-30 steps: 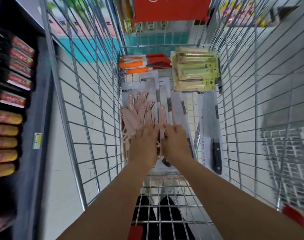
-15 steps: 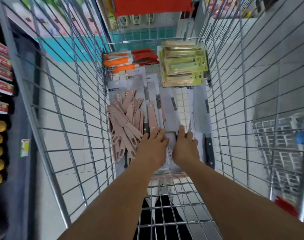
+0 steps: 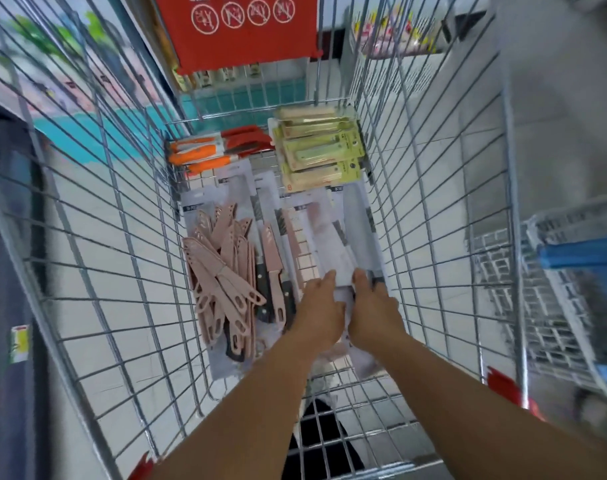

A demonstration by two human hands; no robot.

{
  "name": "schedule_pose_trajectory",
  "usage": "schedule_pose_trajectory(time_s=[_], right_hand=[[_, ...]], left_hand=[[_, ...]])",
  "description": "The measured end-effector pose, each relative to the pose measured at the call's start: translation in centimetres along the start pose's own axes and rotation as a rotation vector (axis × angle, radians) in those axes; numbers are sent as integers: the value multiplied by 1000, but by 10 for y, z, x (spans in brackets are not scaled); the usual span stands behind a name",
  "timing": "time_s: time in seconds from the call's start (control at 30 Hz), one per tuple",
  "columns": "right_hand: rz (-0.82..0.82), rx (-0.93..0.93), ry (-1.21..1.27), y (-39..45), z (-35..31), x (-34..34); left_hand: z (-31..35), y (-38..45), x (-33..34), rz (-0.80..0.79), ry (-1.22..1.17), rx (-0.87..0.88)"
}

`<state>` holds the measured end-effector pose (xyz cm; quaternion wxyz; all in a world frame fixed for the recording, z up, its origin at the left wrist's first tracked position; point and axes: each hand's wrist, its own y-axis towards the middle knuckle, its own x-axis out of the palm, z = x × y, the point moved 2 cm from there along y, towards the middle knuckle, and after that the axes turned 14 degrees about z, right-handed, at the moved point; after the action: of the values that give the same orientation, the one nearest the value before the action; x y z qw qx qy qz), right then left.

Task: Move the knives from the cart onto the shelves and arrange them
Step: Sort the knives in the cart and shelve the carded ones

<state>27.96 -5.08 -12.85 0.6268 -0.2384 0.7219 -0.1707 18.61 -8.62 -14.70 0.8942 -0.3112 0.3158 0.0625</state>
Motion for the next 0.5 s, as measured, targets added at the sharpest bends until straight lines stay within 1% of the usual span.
schedule_pose_trajectory(time_s=[0.2,0.33,0.4,0.5], right_hand=[[40,64,33,-1,15,-13],[56,91,59,3,20,-13],[66,108,78,5,22,-11],[58,124,32,12,21,-6]], left_hand=[[20,-5,12,36,-154,-27],[28,1,20,39,-142,13],[28,6,23,-8,-102,42],[19,19,34,-132,-41,15]])
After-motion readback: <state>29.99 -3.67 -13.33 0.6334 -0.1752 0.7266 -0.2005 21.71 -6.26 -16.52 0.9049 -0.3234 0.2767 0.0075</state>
